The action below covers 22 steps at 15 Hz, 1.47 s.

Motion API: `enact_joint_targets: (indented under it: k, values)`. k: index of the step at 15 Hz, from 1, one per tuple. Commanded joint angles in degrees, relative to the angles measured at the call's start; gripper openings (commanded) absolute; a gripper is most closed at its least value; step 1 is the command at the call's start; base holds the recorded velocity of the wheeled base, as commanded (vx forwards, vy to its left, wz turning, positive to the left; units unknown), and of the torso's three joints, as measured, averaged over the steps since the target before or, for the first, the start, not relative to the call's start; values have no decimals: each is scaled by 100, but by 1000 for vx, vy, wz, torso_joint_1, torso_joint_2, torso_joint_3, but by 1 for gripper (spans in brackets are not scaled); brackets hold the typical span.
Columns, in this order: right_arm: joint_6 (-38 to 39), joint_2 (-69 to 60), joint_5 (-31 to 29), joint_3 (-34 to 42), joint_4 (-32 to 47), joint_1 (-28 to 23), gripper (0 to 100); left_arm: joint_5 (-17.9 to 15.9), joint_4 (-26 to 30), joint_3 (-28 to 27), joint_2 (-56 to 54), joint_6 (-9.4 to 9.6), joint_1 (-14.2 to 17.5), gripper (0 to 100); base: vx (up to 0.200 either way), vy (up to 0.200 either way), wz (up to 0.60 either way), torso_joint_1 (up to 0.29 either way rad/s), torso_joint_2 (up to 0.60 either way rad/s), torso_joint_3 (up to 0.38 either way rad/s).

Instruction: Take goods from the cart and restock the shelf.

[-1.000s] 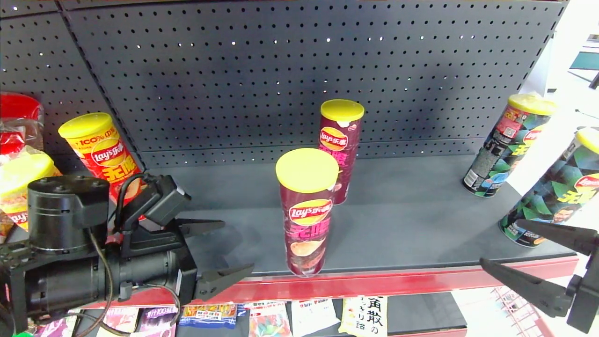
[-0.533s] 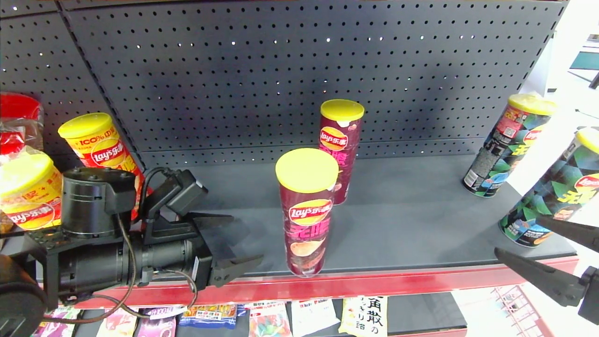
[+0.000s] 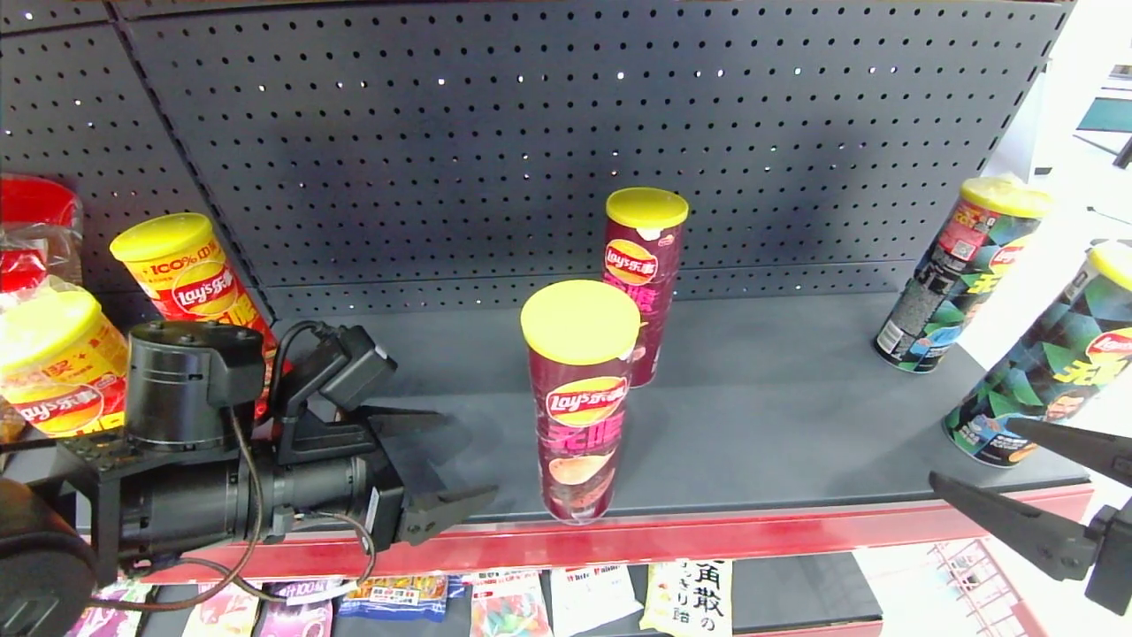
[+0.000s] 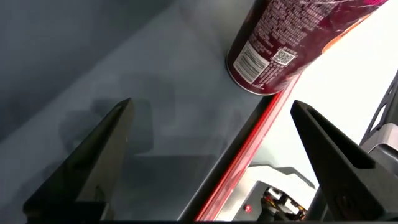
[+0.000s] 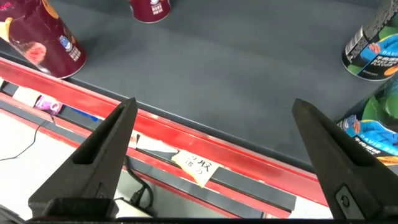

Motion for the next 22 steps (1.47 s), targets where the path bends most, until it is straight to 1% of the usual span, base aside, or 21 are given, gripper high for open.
enact_joint_targets:
  k: [1,7,11,16,19,22]
  values:
    - [-6,97,3,-15,-21,0,100,0,-1,20,10,2,-1,100,0,0,0,0,0,0]
    - [-6,272,12,-24,-30,9,100,-27,-10,81,89,2,-10,100,0,0,0,0,0,0]
    - [3,272,12,-24,-39,9,100,-36,-27,28,265,2,-203,100,0,0,0,0,0,0]
    - [3,220,21,-15,-30,27,100,-9,-18,-262,608,2,-203,100,0,0,0,0,0,0]
    - [-6,97,346,11,-21,27,100,8,-18,-420,775,10,-203,100,0,0,0,0,0,0]
    - [-6,88,355,55,-30,27,100,35,-18,-596,942,10,-230,100,0,0,0,0,0,0]
